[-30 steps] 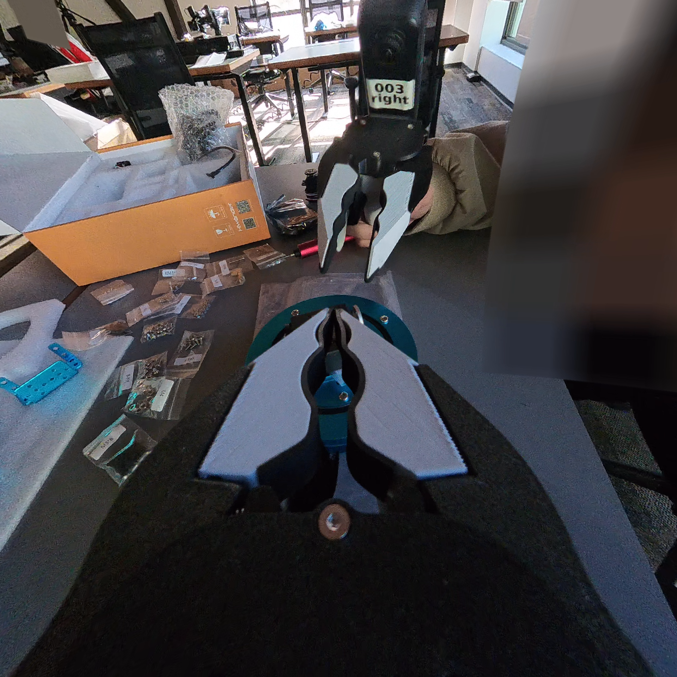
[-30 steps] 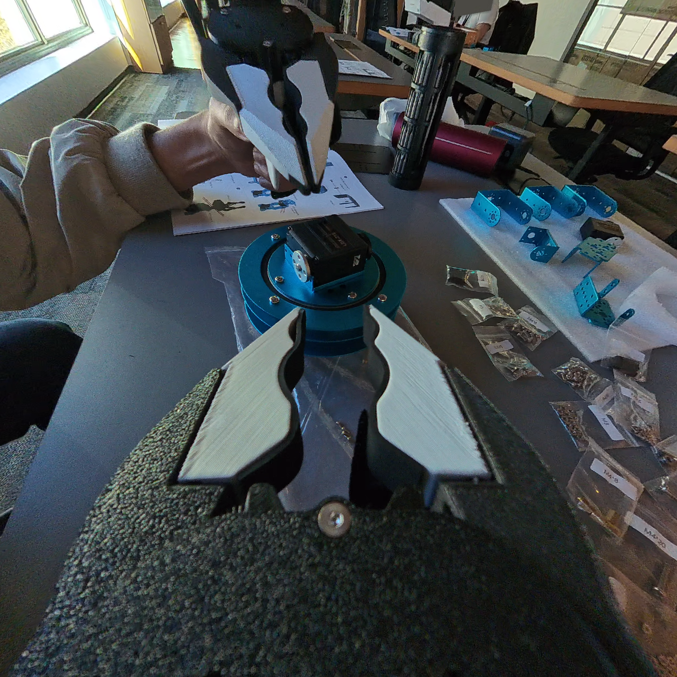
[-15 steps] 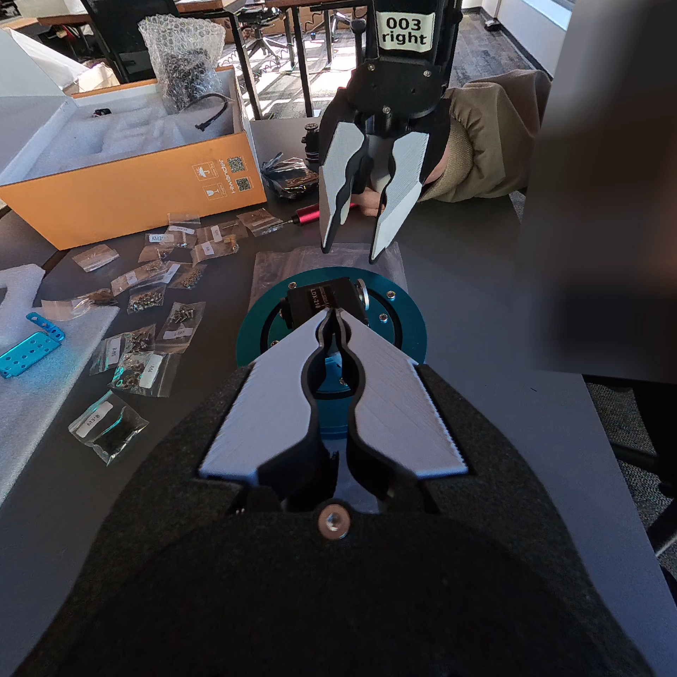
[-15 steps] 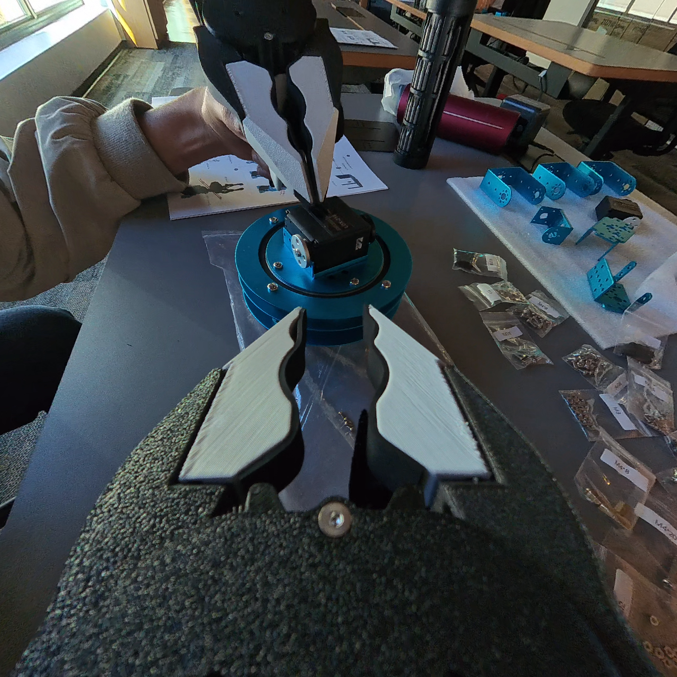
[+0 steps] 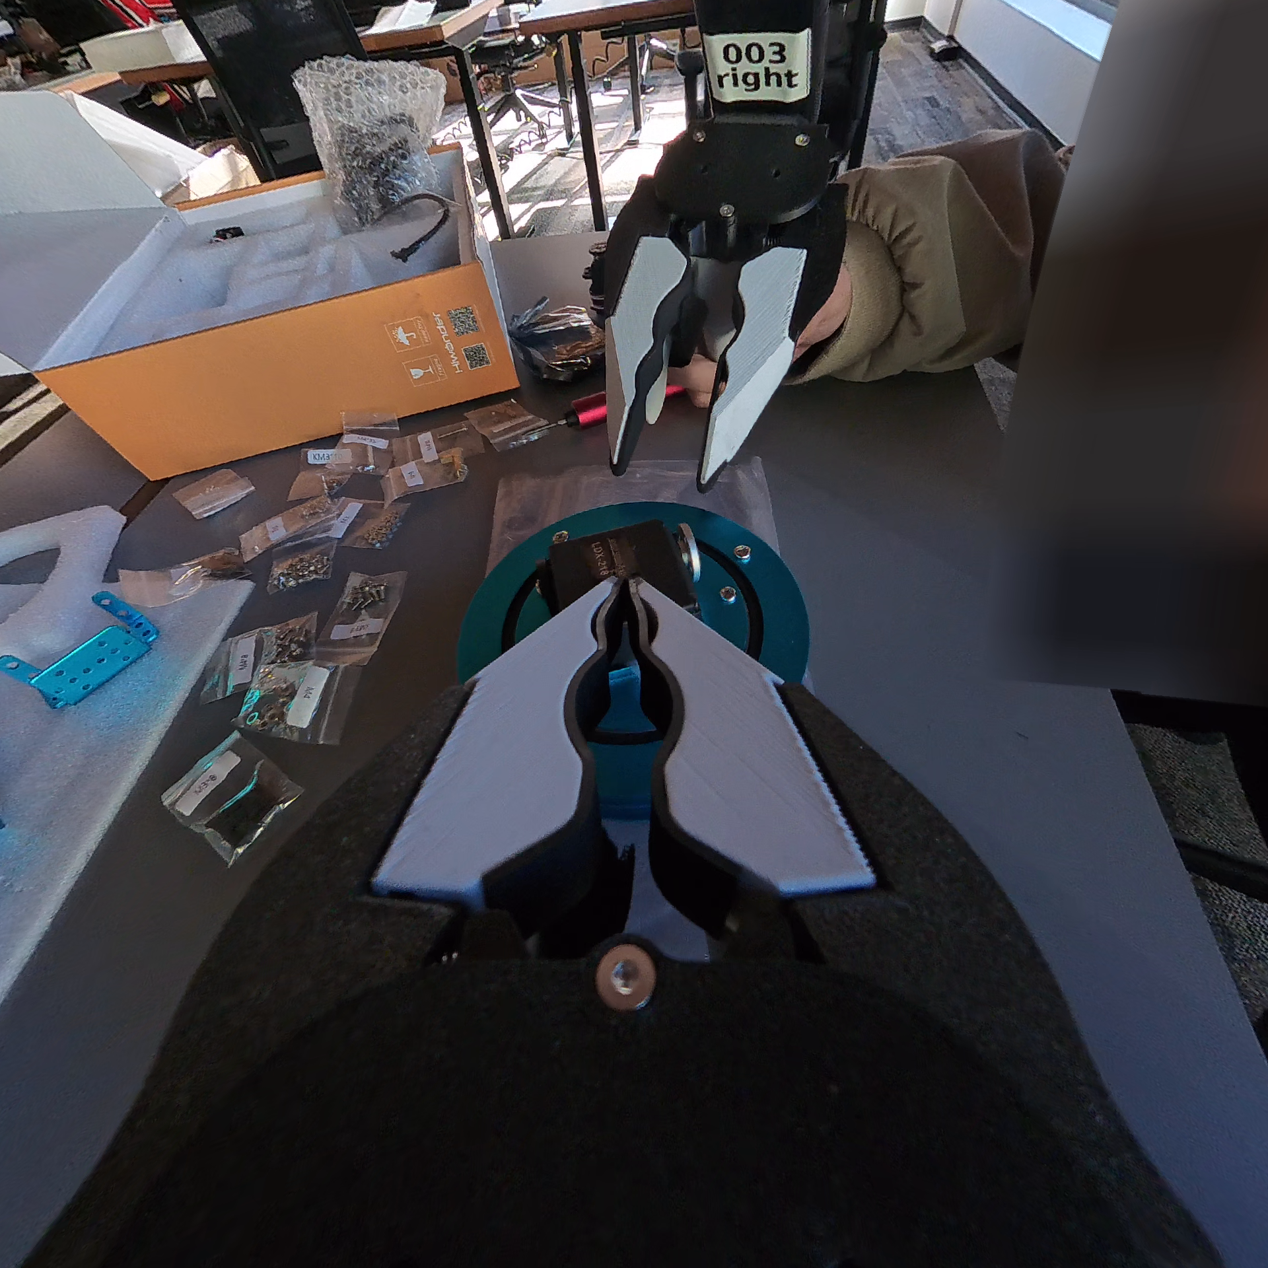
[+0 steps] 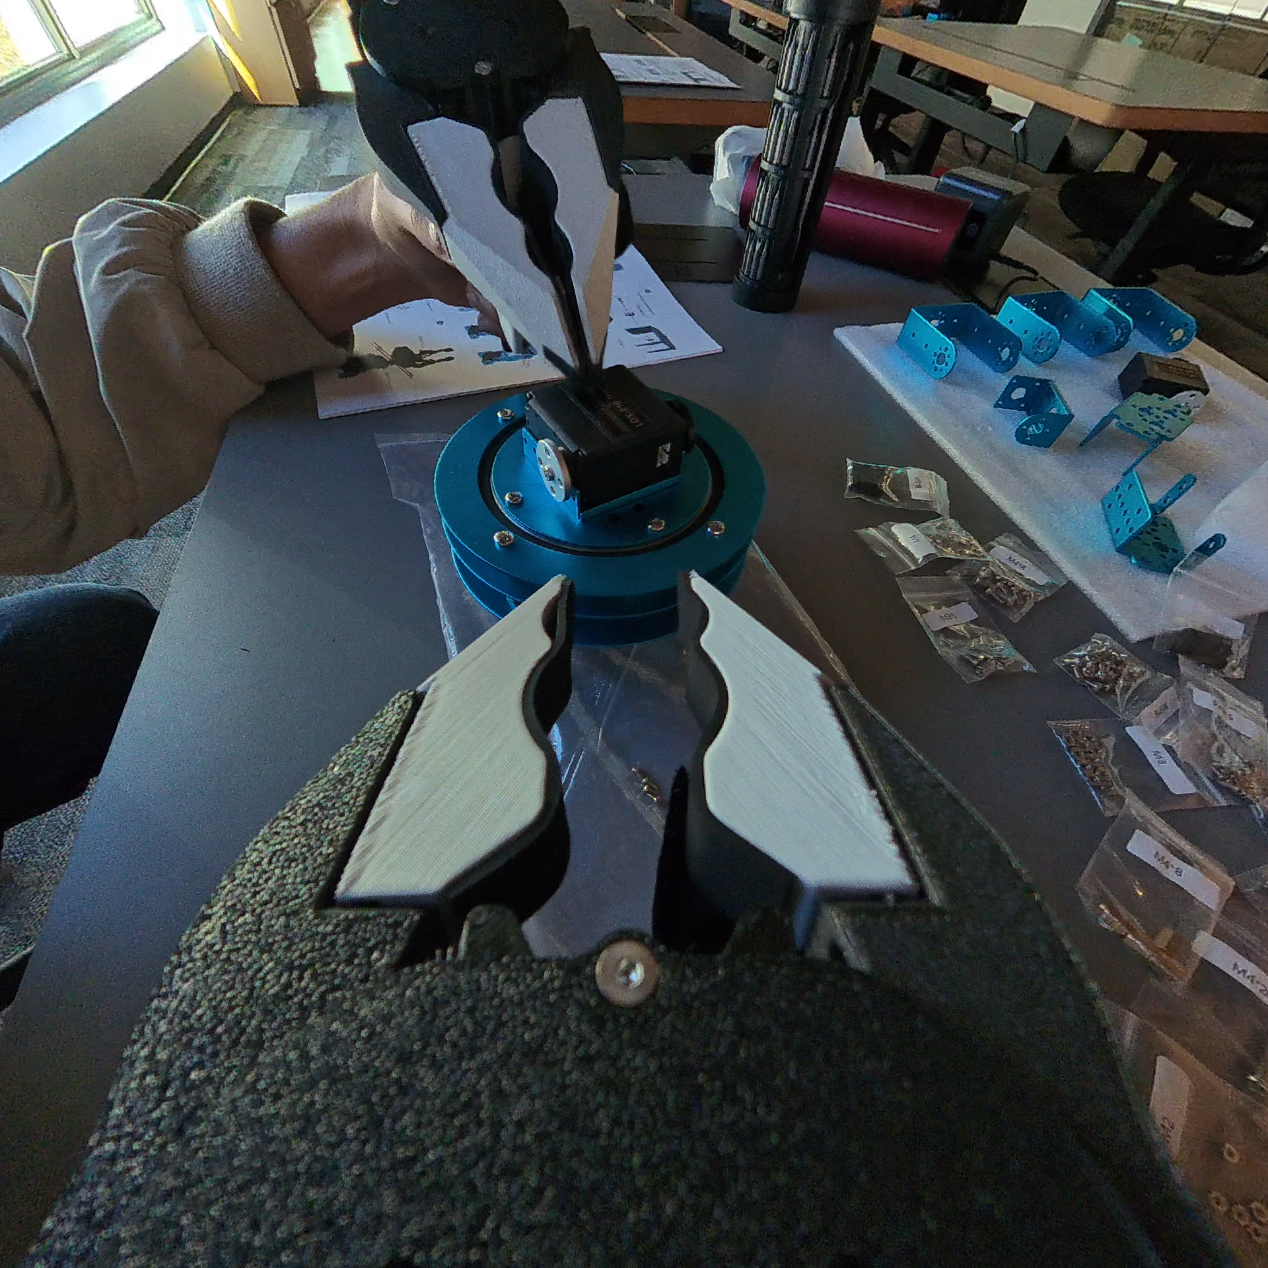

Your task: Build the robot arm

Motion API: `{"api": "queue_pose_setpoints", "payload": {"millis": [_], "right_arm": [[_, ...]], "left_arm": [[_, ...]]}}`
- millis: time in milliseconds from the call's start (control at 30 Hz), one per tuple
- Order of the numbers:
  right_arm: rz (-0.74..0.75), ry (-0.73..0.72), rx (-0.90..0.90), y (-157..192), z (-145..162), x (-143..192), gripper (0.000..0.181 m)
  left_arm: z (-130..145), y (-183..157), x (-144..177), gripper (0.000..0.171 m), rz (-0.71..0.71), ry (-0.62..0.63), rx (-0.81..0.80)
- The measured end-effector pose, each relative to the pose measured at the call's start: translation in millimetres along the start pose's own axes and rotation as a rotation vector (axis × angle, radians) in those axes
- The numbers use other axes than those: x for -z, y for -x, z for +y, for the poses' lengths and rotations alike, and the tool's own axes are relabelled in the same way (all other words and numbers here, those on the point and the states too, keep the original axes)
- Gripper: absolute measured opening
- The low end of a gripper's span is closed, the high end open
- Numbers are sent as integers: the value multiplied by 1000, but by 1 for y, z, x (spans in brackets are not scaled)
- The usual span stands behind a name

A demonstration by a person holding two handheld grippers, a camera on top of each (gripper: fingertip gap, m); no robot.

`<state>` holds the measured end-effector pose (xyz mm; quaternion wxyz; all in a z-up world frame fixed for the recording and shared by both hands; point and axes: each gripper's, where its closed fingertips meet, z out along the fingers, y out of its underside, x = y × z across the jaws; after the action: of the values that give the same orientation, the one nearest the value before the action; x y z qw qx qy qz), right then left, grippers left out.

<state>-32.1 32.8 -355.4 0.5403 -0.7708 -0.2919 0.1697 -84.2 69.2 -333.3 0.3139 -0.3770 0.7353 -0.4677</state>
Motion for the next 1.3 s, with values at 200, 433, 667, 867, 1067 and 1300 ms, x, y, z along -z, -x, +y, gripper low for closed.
{"api": "queue_pose_setpoints", "payload": {"millis": [200,433,667,867,1067,1300], "right_arm": [[0,3,0,0,0,0,29],[-6,5,-6,1,1,0,29],[-11,9,-7,2,1,-1,29],[-16,20,-7,3,3,-2,29],[-19,16,-8,3,2,-1,29],[-21,21,-8,4,4,-2,29]], "left_arm": [[-5,-6,12,0,15,8,-11],[12,-16,7,0,64,110,-2],[17,-18,1,0,79,123,10],[20,-19,2,0,79,142,1],[6,-12,10,0,20,82,-32],[-7,-5,5,4,-68,-1,-97]]}}
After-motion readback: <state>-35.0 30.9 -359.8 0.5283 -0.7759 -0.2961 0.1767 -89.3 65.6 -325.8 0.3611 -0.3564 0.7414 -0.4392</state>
